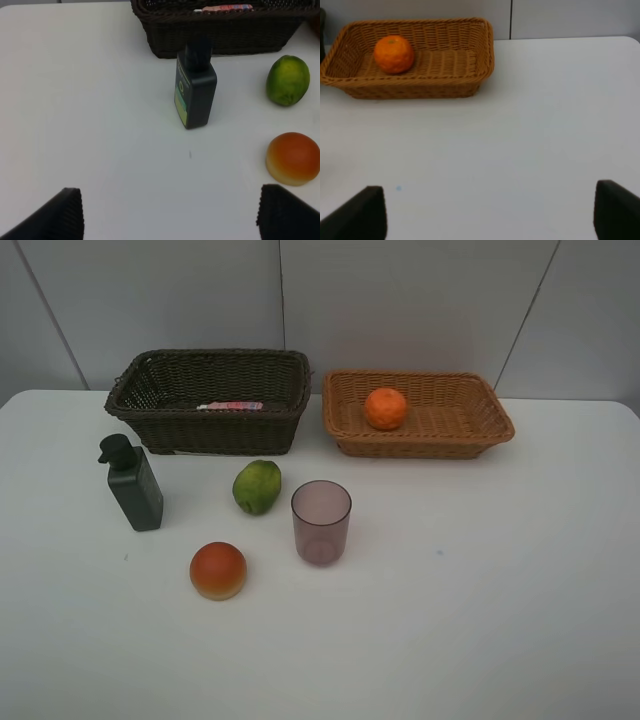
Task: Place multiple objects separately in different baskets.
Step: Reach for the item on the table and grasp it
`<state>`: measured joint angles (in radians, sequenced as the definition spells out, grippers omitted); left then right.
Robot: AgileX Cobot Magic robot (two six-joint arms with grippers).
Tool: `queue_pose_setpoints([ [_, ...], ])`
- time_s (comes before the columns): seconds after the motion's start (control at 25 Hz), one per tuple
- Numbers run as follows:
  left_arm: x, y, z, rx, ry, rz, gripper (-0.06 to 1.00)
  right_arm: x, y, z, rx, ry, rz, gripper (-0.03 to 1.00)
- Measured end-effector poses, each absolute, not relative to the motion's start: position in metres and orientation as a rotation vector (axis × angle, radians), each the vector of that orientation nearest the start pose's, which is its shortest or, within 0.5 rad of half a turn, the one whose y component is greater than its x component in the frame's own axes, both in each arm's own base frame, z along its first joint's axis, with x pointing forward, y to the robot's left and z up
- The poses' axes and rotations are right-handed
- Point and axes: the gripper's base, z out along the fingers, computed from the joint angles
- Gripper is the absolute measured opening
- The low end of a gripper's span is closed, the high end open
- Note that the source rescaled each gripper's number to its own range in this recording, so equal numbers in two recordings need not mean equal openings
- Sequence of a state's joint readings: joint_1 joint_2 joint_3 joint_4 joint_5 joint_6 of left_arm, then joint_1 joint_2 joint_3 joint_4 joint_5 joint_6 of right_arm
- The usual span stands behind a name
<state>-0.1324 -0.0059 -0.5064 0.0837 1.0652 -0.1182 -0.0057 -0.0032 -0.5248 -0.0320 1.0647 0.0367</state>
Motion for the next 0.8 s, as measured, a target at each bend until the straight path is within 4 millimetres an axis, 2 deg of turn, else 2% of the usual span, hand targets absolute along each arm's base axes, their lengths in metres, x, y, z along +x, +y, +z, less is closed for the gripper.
queue_pose_setpoints([
  [0.52,-0.001,0.007,0.28,0.012,2.061,-0.049,0.91,-0.008,-0.002,0.283,0.045,2.022,-0.017,0.79],
  [0.64,0.016,0.005,0.291,0.019,2.089,-0.038,0.91,-0.008,-0.002,0.283,0.045,2.022,-0.017,0.79],
  [0.8,0.056,-0.001,0.305,0.037,2.126,-0.034,0.91,-0.008,-0.002,0.283,0.045,2.022,-0.017,0.79],
])
